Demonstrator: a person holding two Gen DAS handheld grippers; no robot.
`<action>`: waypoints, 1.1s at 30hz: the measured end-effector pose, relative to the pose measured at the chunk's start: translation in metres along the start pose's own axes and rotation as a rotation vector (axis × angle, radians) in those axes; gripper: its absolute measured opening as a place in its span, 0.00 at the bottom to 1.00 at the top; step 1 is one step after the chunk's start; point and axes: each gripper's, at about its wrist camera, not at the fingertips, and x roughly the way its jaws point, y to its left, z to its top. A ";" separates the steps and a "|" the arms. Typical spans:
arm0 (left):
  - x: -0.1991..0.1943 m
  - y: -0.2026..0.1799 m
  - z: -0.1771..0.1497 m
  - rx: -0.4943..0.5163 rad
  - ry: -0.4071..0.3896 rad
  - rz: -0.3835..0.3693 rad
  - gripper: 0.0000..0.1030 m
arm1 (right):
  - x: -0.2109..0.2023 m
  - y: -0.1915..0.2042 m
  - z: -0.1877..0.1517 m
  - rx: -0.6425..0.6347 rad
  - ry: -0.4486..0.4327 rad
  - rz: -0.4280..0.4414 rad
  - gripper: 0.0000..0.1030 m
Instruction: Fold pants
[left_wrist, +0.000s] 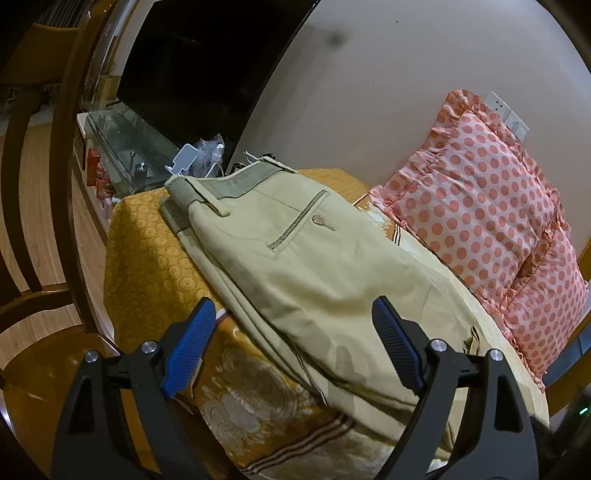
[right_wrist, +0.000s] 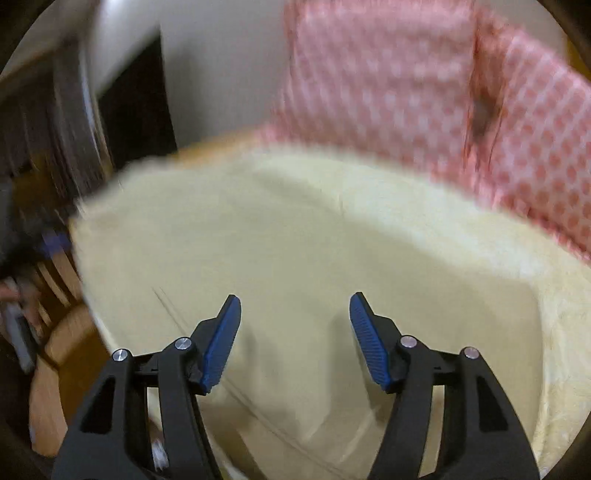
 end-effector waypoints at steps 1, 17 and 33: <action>0.002 0.001 0.001 -0.005 0.006 0.002 0.84 | -0.002 0.002 -0.004 -0.010 -0.023 0.002 0.66; 0.031 0.021 0.025 -0.181 0.068 -0.060 0.50 | -0.009 0.000 -0.009 0.027 -0.044 0.075 0.82; -0.019 -0.221 0.041 0.521 -0.056 -0.250 0.05 | -0.089 -0.087 -0.040 0.308 -0.264 0.088 0.82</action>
